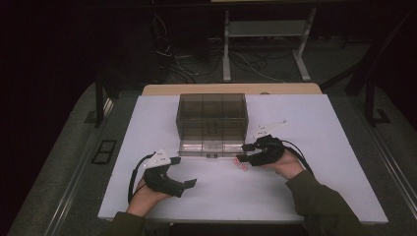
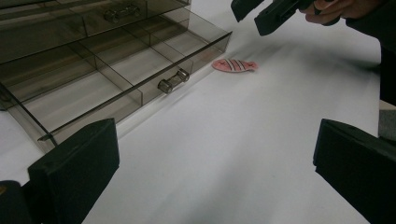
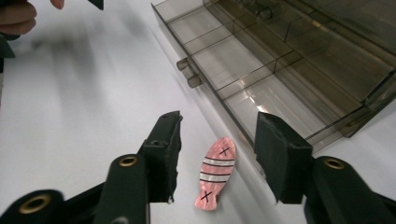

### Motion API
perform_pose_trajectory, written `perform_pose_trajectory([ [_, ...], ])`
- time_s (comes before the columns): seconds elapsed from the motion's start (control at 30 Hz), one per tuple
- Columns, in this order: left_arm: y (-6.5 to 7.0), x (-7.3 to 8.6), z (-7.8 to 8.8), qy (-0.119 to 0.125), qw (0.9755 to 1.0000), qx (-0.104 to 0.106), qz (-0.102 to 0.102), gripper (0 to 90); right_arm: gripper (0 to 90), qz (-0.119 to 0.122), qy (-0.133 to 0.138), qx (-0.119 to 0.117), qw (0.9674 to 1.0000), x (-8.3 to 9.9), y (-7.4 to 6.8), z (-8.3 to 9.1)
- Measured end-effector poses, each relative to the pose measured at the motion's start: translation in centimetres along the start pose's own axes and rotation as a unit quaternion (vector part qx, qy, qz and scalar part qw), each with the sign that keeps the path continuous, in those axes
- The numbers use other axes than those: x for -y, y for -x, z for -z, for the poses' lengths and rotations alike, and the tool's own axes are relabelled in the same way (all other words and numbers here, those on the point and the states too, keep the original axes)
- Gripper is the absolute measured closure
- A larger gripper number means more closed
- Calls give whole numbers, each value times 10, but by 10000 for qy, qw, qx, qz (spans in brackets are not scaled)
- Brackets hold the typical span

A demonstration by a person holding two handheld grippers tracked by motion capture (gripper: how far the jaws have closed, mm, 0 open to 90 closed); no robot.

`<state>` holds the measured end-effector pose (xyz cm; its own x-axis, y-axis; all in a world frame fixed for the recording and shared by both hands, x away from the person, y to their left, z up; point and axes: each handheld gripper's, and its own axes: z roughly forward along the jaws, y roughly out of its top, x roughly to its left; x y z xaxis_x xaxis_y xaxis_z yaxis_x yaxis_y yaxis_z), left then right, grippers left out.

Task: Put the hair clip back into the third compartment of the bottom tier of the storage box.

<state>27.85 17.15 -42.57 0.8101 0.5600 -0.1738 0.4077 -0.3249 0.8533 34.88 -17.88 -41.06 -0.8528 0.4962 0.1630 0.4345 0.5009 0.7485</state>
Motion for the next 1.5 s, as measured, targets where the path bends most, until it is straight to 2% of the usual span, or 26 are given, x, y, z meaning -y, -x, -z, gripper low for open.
perform_pose_trajectory([
  [0.43,0,0,0,4,10000,4,-13,0,573,-13,-326,-9,9995,8,-3,-11],
  [0.97,0,0,0,-8,10000,10,-24,0,581,19,-626,41,9980,14,-4,-23],
  [1.5,0,0,1,11,10000,7,-19,0,596,59,-725,166,9972,17,-3,-33],
])
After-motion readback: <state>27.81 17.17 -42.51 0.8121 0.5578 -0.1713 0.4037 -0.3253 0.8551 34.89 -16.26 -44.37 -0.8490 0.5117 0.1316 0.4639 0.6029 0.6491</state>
